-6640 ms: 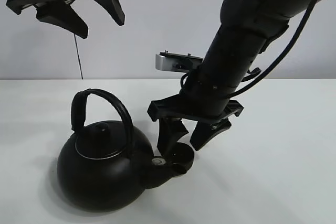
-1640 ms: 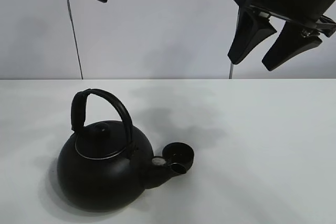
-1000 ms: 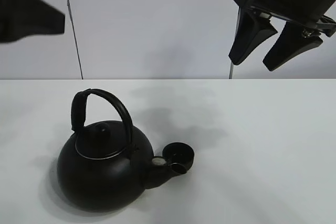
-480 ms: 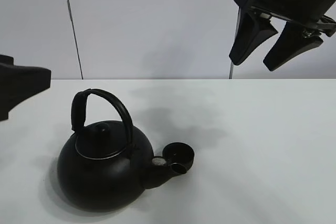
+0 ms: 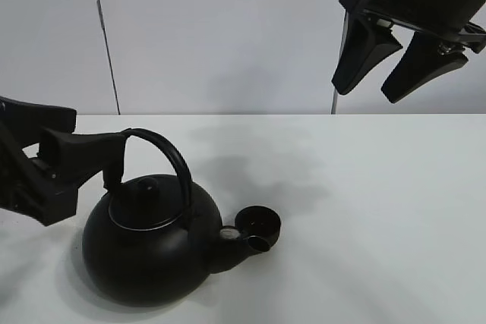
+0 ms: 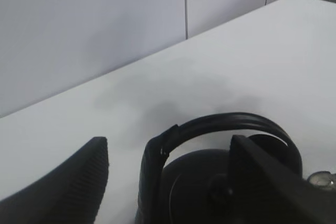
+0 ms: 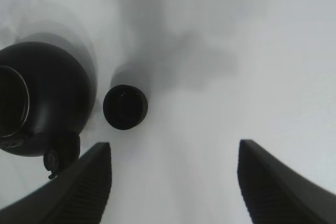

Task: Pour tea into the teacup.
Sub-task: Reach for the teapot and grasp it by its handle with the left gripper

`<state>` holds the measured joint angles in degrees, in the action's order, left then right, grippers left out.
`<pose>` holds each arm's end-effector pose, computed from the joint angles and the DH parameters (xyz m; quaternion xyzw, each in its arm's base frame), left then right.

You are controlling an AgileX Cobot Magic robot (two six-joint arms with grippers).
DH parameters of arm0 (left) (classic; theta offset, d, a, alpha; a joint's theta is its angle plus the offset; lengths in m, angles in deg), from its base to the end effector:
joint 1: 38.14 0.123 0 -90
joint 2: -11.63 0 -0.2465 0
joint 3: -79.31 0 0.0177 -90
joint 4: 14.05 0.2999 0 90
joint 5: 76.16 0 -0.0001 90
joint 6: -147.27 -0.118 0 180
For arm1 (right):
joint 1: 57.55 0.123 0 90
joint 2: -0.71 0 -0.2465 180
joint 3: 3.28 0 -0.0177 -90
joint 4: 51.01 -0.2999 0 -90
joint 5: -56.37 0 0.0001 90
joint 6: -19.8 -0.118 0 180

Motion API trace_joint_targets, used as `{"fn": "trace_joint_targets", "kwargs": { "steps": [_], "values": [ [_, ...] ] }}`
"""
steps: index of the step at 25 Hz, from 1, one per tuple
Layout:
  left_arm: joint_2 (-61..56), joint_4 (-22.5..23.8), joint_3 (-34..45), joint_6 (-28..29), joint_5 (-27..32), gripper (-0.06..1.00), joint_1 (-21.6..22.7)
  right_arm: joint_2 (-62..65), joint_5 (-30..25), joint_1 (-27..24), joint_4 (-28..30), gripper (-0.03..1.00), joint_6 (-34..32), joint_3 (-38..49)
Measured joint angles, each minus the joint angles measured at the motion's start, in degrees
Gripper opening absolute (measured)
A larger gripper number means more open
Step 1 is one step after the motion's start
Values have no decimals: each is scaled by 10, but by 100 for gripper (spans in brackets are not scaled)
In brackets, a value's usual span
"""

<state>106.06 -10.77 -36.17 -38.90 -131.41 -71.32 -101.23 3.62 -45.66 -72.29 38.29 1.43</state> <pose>0.2127 -0.1457 0.0671 0.2904 0.7310 -0.1524 0.5984 0.3713 0.1130 0.1908 -0.1726 0.9551 0.1542 0.1849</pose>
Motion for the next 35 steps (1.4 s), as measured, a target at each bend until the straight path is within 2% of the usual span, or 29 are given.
{"fn": "trace_joint_targets", "kwargs": {
  "steps": [3,5,17,35],
  "values": [
    [48,-6,0,0,-75,48,0,0,0,0,0,47,0,0],
    [77,-14,0,0,-93,48,0,0,0,0,0,47,0,0],
    [120,-33,-30,0,-99,48,0,0,0,0,0,47,0,0],
    [199,-27,-83,0,-107,45,2,0,0,0,0,47,-3,0]
  ]
}}
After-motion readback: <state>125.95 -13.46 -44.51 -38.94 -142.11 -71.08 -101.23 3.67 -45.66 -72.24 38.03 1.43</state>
